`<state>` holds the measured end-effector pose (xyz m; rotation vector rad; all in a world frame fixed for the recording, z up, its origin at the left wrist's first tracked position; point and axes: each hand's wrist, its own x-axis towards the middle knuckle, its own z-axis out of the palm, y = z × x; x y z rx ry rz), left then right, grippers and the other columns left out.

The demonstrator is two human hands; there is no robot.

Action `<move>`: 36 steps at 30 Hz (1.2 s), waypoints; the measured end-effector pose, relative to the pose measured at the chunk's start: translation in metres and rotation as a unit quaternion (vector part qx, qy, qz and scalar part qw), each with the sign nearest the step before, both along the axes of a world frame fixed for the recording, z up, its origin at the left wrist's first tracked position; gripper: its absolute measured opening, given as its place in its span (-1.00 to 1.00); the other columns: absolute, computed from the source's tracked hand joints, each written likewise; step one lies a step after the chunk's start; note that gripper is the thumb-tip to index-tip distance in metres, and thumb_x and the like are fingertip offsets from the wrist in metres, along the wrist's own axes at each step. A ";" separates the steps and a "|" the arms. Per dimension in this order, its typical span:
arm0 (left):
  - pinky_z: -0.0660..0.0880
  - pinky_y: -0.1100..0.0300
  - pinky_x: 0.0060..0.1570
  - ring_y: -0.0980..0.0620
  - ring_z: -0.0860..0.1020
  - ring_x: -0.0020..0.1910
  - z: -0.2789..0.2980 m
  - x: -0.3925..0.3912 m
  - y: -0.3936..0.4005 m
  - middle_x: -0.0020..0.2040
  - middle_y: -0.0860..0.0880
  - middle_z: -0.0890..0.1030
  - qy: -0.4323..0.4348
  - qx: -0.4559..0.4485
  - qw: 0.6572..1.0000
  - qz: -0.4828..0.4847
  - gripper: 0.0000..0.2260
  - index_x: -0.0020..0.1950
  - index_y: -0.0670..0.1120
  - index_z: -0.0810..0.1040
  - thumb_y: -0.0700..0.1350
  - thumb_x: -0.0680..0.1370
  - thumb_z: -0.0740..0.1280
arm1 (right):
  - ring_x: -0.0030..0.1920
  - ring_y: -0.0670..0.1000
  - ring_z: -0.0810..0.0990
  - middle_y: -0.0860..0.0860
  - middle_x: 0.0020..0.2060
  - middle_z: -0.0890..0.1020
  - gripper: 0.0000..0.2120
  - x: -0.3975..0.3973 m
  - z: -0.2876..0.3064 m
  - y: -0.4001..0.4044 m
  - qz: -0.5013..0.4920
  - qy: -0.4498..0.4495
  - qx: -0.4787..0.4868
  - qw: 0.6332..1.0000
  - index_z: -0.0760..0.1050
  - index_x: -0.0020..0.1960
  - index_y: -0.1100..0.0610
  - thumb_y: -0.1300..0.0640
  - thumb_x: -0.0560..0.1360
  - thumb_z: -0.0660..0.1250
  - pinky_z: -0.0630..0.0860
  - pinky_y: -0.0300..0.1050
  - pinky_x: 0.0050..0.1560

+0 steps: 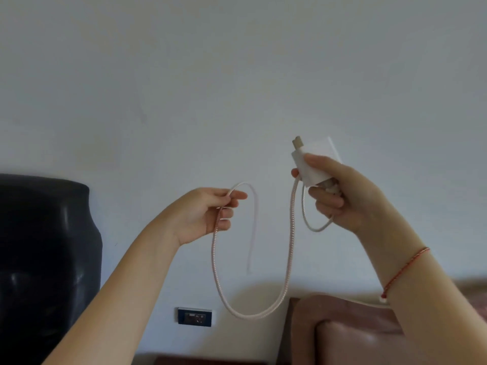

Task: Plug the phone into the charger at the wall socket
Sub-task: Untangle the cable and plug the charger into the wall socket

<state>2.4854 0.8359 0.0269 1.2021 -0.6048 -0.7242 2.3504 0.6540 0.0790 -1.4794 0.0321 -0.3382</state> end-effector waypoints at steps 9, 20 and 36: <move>0.26 0.31 -0.47 0.12 0.32 -0.49 0.003 -0.025 0.026 -0.37 0.05 0.52 -0.182 0.020 0.982 -0.052 -0.75 0.03 -0.19 0.60 -0.29 0.52 0.14 | -0.72 -0.15 0.16 0.00 -0.29 0.53 -0.63 0.040 -0.031 0.027 0.059 0.016 0.131 0.989 0.41 0.04 0.18 0.02 0.33 0.35 0.08 -0.37 -0.76; 0.55 -0.09 -0.01 -0.15 0.62 -0.10 0.000 -0.009 0.038 -0.14 -0.19 0.62 0.029 -0.016 0.999 -0.020 -0.57 0.01 -0.22 0.53 0.13 0.43 0.21 | -0.73 -0.17 0.14 0.18 -0.40 0.30 -0.80 0.056 -0.048 0.058 0.256 0.063 -0.001 0.965 0.59 -0.15 0.17 0.07 0.30 0.36 0.07 -0.41 -0.72; 0.63 0.05 -0.34 -0.15 0.65 -0.22 -0.064 0.006 0.009 -0.19 -0.29 0.62 0.196 -0.003 0.977 0.087 -0.65 -0.08 -0.45 0.54 -0.42 0.16 0.23 | -0.64 -0.10 0.16 0.25 -0.28 0.41 -0.61 0.054 -0.075 0.031 0.262 0.134 -0.209 0.932 0.53 -0.02 0.31 0.04 0.30 0.42 0.11 -0.34 -0.61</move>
